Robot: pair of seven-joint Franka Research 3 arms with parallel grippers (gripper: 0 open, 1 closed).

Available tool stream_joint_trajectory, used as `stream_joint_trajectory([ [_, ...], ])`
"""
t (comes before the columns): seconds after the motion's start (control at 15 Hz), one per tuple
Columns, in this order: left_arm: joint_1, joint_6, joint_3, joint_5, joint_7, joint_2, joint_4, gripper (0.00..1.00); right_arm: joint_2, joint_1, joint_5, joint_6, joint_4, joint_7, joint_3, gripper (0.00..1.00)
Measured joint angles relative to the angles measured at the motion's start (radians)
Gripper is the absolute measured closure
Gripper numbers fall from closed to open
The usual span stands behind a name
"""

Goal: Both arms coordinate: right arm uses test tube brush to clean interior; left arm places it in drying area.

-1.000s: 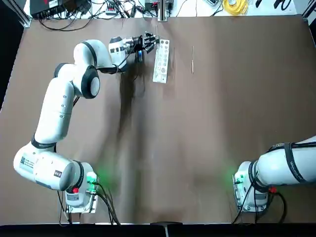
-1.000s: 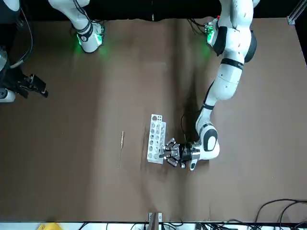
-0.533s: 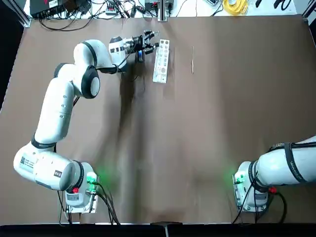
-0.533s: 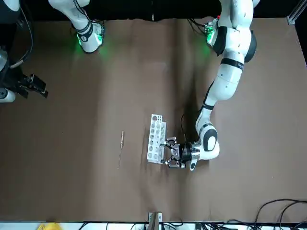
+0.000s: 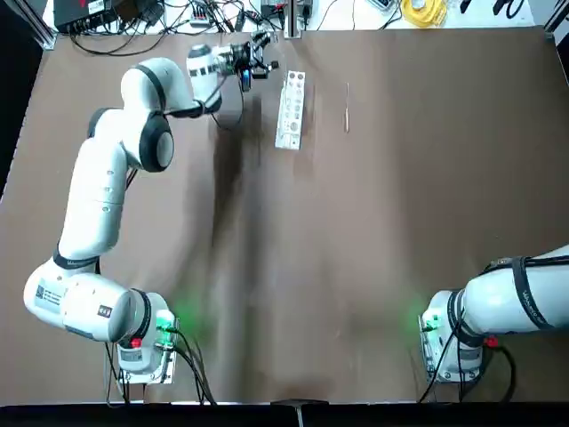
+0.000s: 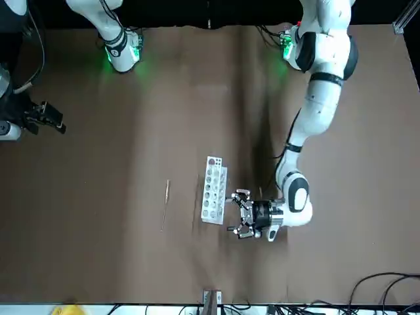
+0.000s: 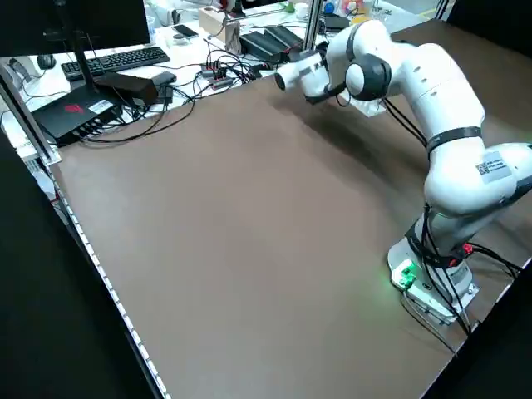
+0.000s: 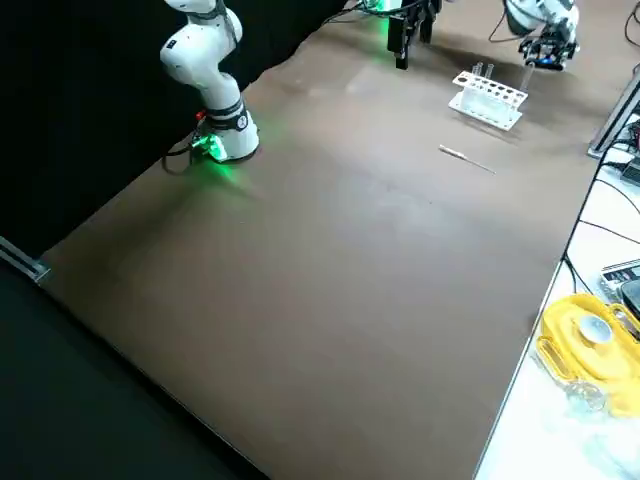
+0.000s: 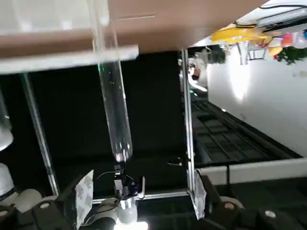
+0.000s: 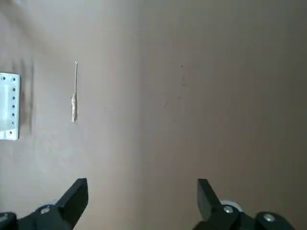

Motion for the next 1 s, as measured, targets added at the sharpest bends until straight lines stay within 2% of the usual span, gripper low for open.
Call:
stream_joint_trajectory([
  [0.27,0.022,-0.004,0.001,0.296,-0.051,-0.13,0.005,0.0,0.0,0.0,0.0,0.001,0.0,0.0,0.0,0.0],
  [0.6,0.05,-0.076,0.015,0.684,-0.046,-0.307,0.008,0.0,0.0,0.0,0.0,0.006,0.0,0.0,0.0,0.0],
  [0.8,0.058,-0.131,0.017,0.871,0.062,-0.403,0.005,0.0,0.0,0.0,0.0,0.007,-0.001,0.0,0.0,0.0],
  [1.0,0.058,-0.17,0.018,1.075,0.288,-0.47,0.002,0.0,0.0,0.0,0.0,0.007,-0.005,0.0,0.0,0.0],
])
